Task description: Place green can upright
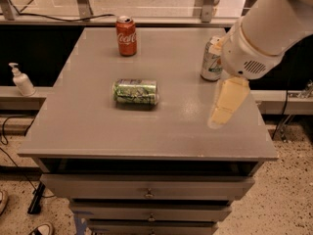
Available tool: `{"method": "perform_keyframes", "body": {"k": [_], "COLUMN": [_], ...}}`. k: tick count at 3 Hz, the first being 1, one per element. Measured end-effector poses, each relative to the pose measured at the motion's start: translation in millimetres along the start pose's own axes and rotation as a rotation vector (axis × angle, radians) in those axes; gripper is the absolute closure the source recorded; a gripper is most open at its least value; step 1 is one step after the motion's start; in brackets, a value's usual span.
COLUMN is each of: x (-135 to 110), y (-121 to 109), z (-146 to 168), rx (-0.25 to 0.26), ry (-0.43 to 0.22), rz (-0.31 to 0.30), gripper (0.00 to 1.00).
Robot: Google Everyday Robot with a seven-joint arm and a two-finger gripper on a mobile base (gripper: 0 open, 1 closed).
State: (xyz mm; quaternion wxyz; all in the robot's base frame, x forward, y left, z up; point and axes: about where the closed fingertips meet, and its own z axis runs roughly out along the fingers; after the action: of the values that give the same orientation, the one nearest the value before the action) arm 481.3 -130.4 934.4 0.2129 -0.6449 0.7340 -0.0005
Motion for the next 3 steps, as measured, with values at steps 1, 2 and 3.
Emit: {"method": "perform_keyframes", "body": {"k": [1, 2, 3], "x": [-51, -92, -126], "y": [-13, -30, -35], "z": [44, 78, 105], "rx": [-0.005, -0.018, -0.058], "ry": [-0.077, -0.112, -0.098], "rz": [-0.031, -0.034, -0.016], "gripper": [0.0, 0.0, 0.0]}}
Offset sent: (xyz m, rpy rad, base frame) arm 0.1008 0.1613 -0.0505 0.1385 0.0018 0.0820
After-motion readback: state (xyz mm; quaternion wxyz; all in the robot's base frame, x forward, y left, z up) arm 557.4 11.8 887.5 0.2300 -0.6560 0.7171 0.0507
